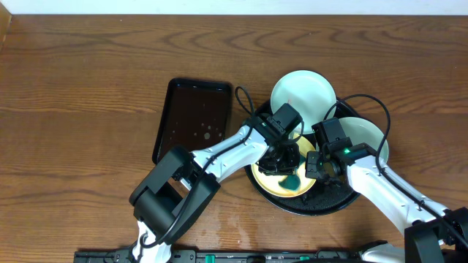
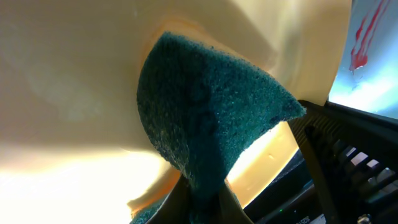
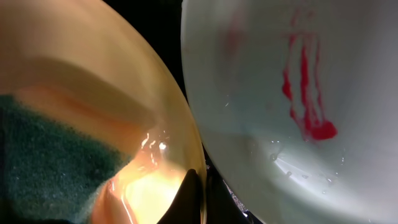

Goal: Clean dirty plates on tray and stack at the side
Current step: 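Scrub the yellow plate with the sponge while the right gripper holds its rim, then return the sponge to the black tray with the left gripper, then lift the yellow plate with the right gripper and carry it right, then set the yellow plate down on the table right of the tray, then grasp the front mint plate rim with the right gripper and pull it forward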

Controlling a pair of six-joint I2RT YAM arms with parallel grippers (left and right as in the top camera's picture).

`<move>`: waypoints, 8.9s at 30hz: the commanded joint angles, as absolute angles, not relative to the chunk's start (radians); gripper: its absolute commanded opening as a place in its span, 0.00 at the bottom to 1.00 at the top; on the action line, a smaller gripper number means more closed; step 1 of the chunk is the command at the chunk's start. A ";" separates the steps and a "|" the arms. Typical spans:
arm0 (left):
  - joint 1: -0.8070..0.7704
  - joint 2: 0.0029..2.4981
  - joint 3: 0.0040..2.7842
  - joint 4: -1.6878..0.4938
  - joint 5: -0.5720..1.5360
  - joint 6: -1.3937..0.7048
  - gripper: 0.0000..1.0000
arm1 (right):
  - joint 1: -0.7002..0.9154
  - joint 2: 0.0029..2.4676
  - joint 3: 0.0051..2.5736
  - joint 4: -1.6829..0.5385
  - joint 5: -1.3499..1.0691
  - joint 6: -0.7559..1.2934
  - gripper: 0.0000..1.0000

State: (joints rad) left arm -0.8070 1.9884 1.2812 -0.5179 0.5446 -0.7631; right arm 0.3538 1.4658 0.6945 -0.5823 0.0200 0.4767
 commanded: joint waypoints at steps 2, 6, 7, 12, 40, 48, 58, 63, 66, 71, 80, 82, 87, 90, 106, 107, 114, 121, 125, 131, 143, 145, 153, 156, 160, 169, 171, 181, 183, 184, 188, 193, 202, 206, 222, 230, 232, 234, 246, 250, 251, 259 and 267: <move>-0.815 2.021 1.260 -0.571 0.600 -0.764 0.08 | 0.368 1.470 0.693 -0.587 0.025 0.455 0.01; -0.814 2.021 1.260 -0.613 0.583 -0.719 0.08 | 0.368 1.470 0.693 -0.587 0.025 0.455 0.01; -0.813 2.020 1.260 -0.612 0.557 -0.715 0.08 | 0.368 1.470 0.693 -0.587 0.025 0.455 0.01; -0.786 2.017 1.260 -0.597 0.202 -0.714 0.08 | 0.368 1.470 0.693 -0.587 0.025 0.455 0.01; -0.411 1.550 1.258 -0.805 -0.148 -0.527 0.08 | 0.368 1.470 0.693 -0.575 0.025 0.411 0.01; -0.272 1.692 1.213 -0.754 0.006 -0.392 0.17 | 0.368 1.470 0.703 -0.570 0.025 0.387 0.01; -0.269 1.525 1.257 -0.801 0.019 -0.352 0.70 | 0.368 1.288 0.777 -0.678 0.131 0.321 0.01; -0.269 1.402 1.257 -0.828 0.019 -0.352 0.78 | 0.368 1.163 0.793 -0.666 0.263 0.254 0.01; -0.269 1.354 1.257 -0.834 0.019 -0.352 0.79 | 0.368 1.096 0.794 -0.644 0.324 0.189 0.01; -0.269 1.345 1.257 -0.834 0.019 -0.352 0.83 | 0.376 1.025 0.794 -0.575 0.363 0.081 0.01; -0.269 1.345 1.257 -0.834 0.019 -0.352 0.84 | 0.609 1.010 0.800 -0.552 0.705 -0.036 0.01; -0.269 1.345 1.257 -0.834 0.019 -0.352 0.84 | 0.674 1.010 0.800 -0.549 0.786 -0.044 0.01; -0.268 1.345 1.257 -0.834 0.019 -0.352 0.84 | 0.851 1.015 0.800 -0.527 0.917 -0.069 0.01; -0.268 1.345 1.257 -0.834 0.019 -0.352 0.84 | 0.918 1.015 0.800 -0.519 0.999 -0.071 0.01; -0.269 1.345 1.256 -0.834 0.019 -0.352 0.84 | 1.089 1.015 0.800 -0.401 1.166 -0.374 0.01; -0.269 1.345 1.256 -0.834 0.019 -0.352 0.84 | 1.093 1.015 0.800 -0.395 1.177 -0.377 0.01; -0.269 1.345 1.256 -0.834 0.019 -0.352 0.84 | 1.095 1.015 0.800 -0.380 1.200 -0.383 0.01; -0.269 1.345 1.256 -0.834 0.019 -0.352 0.84 | 1.095 1.015 0.800 -0.377 1.200 -0.383 0.01; -0.269 1.345 1.256 -0.834 0.019 -0.352 0.84 | 1.095 1.015 0.800 -0.377 1.200 -0.383 0.01; -0.269 1.345 1.256 -0.833 0.019 -0.352 0.84 | 1.095 1.015 0.800 -0.377 1.200 -0.383 0.01; -0.269 1.345 1.256 -0.834 0.019 -0.352 0.84 | 1.087 1.018 0.800 -0.378 1.175 -0.308 0.01; -0.269 1.345 1.256 -0.834 0.019 -0.352 0.84 | 1.067 1.026 0.800 -0.378 1.195 -0.322 0.01; -0.269 1.345 1.256 -0.834 0.019 -0.352 0.84 | 1.021 1.073 0.800 -0.324 1.221 -0.295 0.01; -0.269 1.345 1.256 -0.834 0.019 -0.352 0.84 | 1.037 1.082 0.800 -0.331 1.233 -0.376 0.01; -0.269 1.345 1.256 -0.834 0.019 -0.352 0.85 | 1.027 1.079 0.800 -0.394 1.100 -0.103 0.01; -0.269 1.345 1.256 -0.834 0.019 -0.352 0.85 | 0.649 1.054 0.800 -0.560 0.588 0.543 0.01; -0.269 1.345 1.256 -0.834 0.019 -0.352 0.84 | 0.503 1.032 0.800 -0.555 0.424 0.550 0.01; -0.268 1.345 1.256 -0.834 0.019 -0.352 0.84 | -0.319 1.028 0.800 -0.556 -0.094 0.545 0.01; -0.269 1.345 1.256 -0.834 0.019 -0.352 0.84 | -0.435 1.041 0.800 -0.544 -0.095 0.545 0.01; -0.268 1.345 1.256 -0.834 0.019 -0.352 0.84 | -0.500 1.054 0.800 -0.530 -0.094 0.545 0.01; -0.269 1.345 1.256 -0.834 0.019 -0.352 0.84 | -0.709 1.150 0.800 -0.448 -0.067 0.566 0.01; -0.269 1.345 1.256 -0.834 0.019 -0.352 0.85 | -0.817 1.299 0.800 -0.332 -0.038 0.579 0.01; -0.269 1.345 1.256 -0.834 0.019 -0.352 0.85 | -0.838 1.563 0.800 -0.258 -0.055 0.544 0.01; -0.269 1.345 1.256 -0.834 0.019 -0.352 0.85 | -0.838 1.571 0.800 -0.226 -0.088 0.490 0.29; -0.269 1.345 1.256 -0.834 0.019 -0.352 0.85 | -0.394 1.206 0.800 -0.664 -0.156 0.357 0.63; -0.268 1.345 1.256 -0.834 0.019 -0.352 0.85 | -0.208 1.282 0.776 -0.641 0.293 0.330 0.51; -0.269 1.345 1.256 -0.834 0.019 -0.352 0.85 | -0.208 1.319 0.776 -0.612 0.268 0.316 0.46; -0.269 1.345 1.256 -0.834 0.019 -0.352 0.85 | -0.208 1.354 0.776 -0.589 0.244 0.311 0.46; -0.269 1.345 1.256 -0.834 0.019 -0.352 0.85 | -0.208 1.430 0.780 -0.599 0.103 0.257 0.01; -0.269 1.345 1.256 -0.834 0.019 -0.352 0.85 | -0.207 1.328 0.780 -0.676 0.064 0.257 0.01; -0.269 1.345 1.256 -0.834 0.019 -0.352 0.85 | -0.207 1.302 0.780 -0.691 0.049 0.257 0.01; -0.269 1.345 1.256 -0.834 0.019 -0.352 0.85 | -0.117 1.144 0.778 -0.747 -0.197 0.227 0.01; -0.269 1.345 1.256 -0.834 0.019 -0.352 0.85 | 0.031 1.219 0.672 -0.707 -0.092 0.325 0.01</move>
State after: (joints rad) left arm -0.2710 1.3445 1.2388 -0.8310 0.0204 -0.3614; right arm -0.0006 1.1828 0.7231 -0.7208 -0.1390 0.2596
